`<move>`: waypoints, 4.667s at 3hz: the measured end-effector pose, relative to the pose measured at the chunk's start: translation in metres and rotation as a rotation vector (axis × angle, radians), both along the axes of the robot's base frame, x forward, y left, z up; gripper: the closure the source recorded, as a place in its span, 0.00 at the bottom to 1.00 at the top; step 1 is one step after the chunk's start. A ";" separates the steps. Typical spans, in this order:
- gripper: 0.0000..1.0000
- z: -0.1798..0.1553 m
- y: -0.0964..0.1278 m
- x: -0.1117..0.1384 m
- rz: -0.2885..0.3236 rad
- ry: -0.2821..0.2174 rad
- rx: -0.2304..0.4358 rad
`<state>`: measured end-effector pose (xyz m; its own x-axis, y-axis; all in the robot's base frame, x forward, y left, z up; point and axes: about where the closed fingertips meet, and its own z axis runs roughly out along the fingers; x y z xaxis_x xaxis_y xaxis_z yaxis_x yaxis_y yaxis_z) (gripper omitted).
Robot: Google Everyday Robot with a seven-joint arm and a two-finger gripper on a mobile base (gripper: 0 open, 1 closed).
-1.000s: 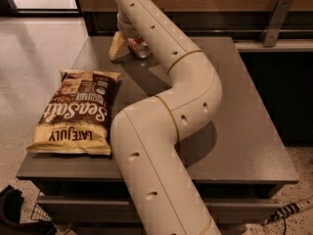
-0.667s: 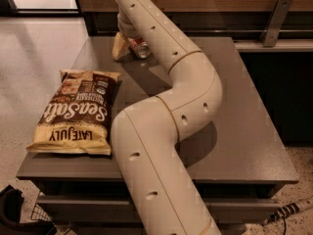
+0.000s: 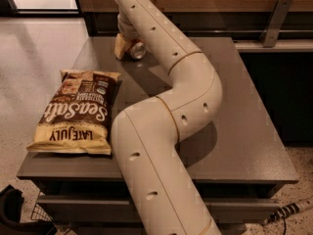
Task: Place coke can upright
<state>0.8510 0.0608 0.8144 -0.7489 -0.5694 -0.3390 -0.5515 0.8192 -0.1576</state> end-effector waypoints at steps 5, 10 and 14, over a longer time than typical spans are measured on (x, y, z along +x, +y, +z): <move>1.00 0.013 -0.005 0.000 -0.016 -0.021 -0.014; 1.00 0.086 -0.046 -0.011 -0.082 -0.115 -0.045; 1.00 0.137 -0.105 -0.082 -0.030 -0.309 0.184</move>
Offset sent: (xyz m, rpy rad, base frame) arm -0.0001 0.0000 0.0035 0.0000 0.0000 0.0000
